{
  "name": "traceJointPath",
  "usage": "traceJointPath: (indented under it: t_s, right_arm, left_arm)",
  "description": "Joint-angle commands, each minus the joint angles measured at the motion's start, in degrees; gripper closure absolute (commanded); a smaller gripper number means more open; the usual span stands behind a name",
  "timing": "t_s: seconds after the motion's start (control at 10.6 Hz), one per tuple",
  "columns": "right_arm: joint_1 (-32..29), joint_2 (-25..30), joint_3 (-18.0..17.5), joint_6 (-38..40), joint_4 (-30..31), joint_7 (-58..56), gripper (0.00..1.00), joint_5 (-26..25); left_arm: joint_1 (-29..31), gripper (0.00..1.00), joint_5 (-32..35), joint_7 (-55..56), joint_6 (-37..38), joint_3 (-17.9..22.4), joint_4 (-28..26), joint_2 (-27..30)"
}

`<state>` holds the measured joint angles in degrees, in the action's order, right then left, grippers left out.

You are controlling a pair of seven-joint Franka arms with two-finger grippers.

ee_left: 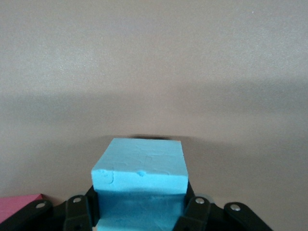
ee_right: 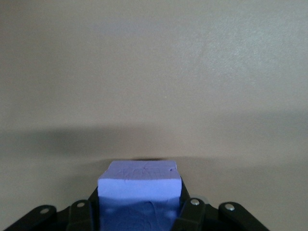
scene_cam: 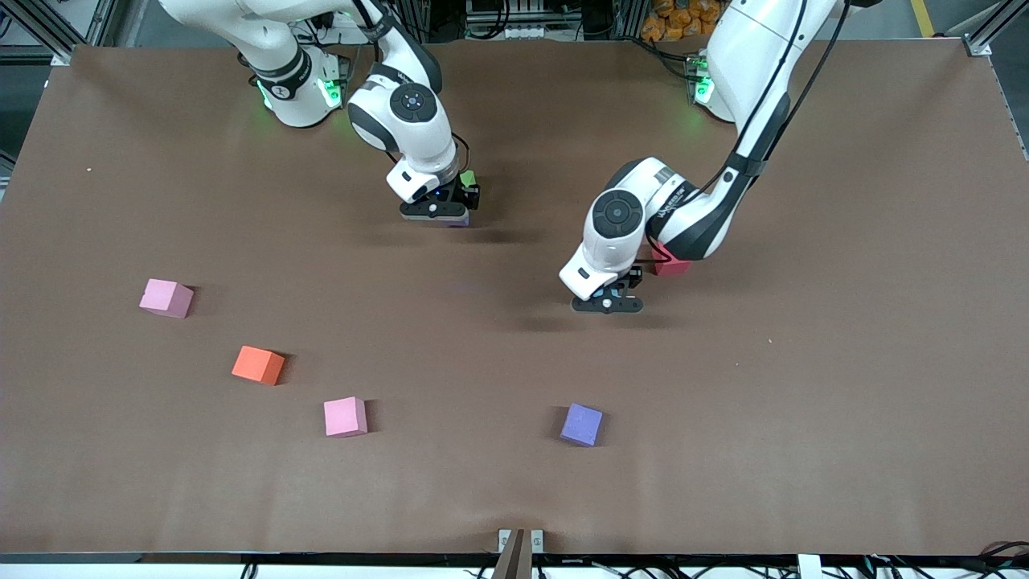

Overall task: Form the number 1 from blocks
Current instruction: 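Set the purple block beside the green block and open the right gripper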

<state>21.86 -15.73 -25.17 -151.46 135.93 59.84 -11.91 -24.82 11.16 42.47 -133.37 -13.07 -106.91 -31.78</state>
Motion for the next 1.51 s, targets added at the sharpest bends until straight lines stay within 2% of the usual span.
traceJointPath:
  t_s: [0.0,0.38,0.47,0.66,1.13,1.42]
  right_arm:
    - [-1.56,-0.26,-1.46,-1.47,1.00,0.71,1.00,0.48]
    - [-1.47,-1.40,-1.46,-1.38,1.00,1.86,1.00,0.13]
    - [-1.47,-1.75,-1.38,-1.38,1.00,1.86,0.96,0.04]
    - [-1.47,-1.93,-1.38,-1.47,0.82,1.77,0.01,-0.05]
    - [-2.52,-0.54,-1.29,-0.51,-0.75,1.07,0.00,-0.22]
    - [-9.27,4.03,-1.11,4.13,-4.43,-7.07,0.00,-0.22]
  left_arm:
    - [-0.75,1.00,0.01,2.79,0.57,0.24,0.30,-0.12]
    - [-1.63,1.00,0.62,3.32,0.13,0.24,0.39,-1.18]
    - [-1.72,1.00,0.71,3.32,0.04,0.24,0.39,-1.26]
    - [-2.42,1.00,0.53,3.41,-0.05,0.24,0.83,-1.70]
    - [-2.07,1.00,-0.07,3.59,-0.22,0.33,2.84,-2.93]
    - [-4.79,1.00,-0.08,9.63,-0.22,0.24,6.62,-4.51]
